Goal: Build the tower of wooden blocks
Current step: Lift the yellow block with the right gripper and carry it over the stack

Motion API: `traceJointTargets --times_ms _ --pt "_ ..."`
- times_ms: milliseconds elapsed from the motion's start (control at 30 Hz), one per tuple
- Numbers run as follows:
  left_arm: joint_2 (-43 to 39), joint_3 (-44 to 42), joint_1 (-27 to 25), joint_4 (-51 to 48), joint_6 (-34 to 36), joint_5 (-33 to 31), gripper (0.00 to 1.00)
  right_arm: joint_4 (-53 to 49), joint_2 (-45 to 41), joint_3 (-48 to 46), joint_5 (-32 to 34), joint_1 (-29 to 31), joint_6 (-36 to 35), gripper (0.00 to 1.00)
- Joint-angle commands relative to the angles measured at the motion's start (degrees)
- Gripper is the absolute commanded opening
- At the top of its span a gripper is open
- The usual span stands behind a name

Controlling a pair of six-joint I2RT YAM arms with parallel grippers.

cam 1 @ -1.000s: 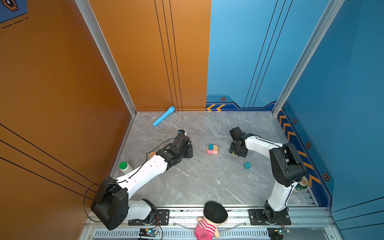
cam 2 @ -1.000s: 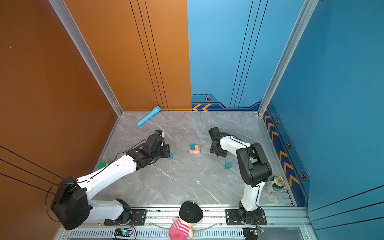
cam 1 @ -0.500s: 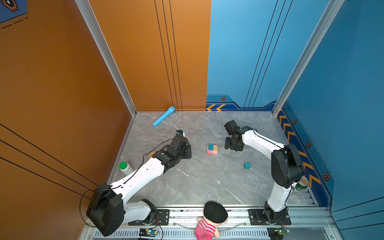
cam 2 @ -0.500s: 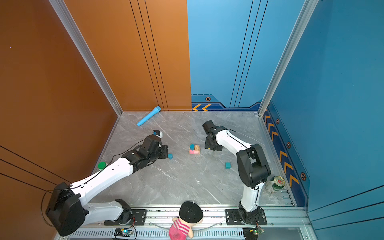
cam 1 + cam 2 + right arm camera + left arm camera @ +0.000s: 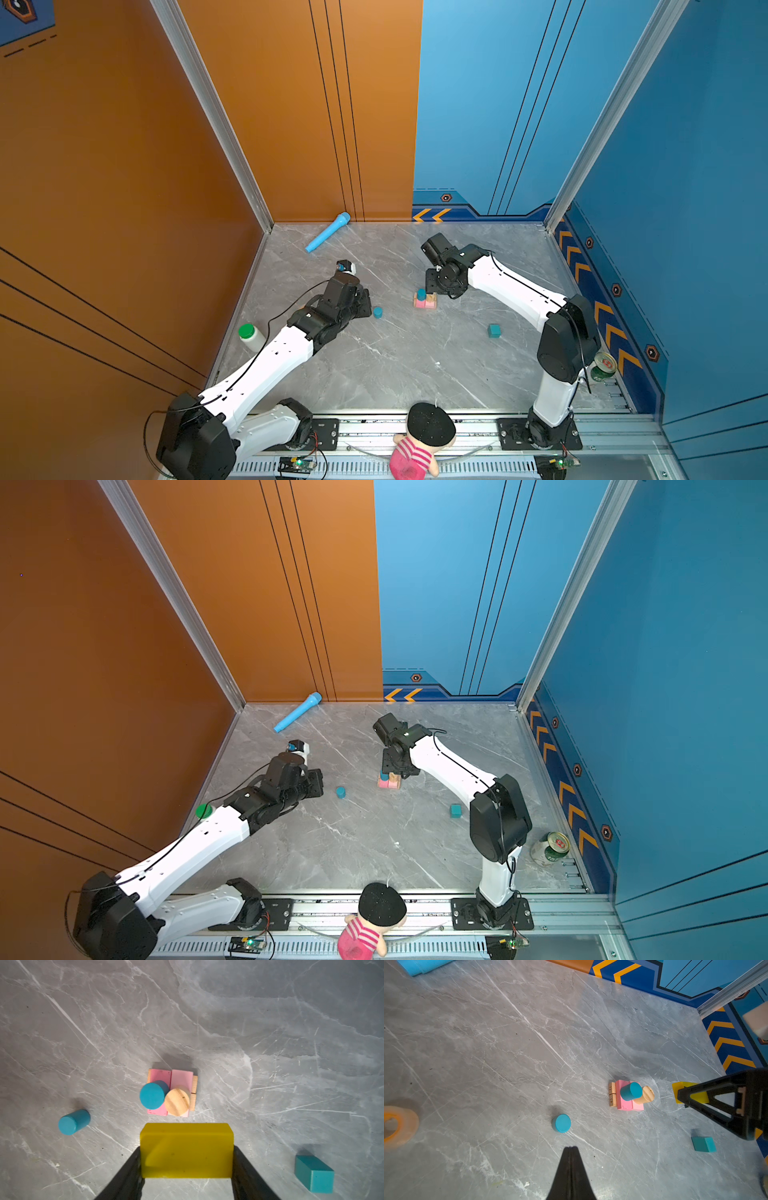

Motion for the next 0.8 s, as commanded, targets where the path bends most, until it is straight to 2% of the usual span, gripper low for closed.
traceJointTargets --times_ms 0,300,767 --pt "-2.0 -1.6 1.3 -1.5 1.6 1.7 0.07 -3.0 3.1 3.1 0.9 1.0 3.0 0.52" --pt "-3.6 -2.5 4.7 -2.0 2.3 4.7 0.08 -3.3 7.2 6.7 2.4 2.3 5.8 0.53" --pt "-4.1 -3.1 6.5 -2.3 2.6 5.5 0.09 -2.7 10.1 7.7 3.9 2.3 8.0 0.54"
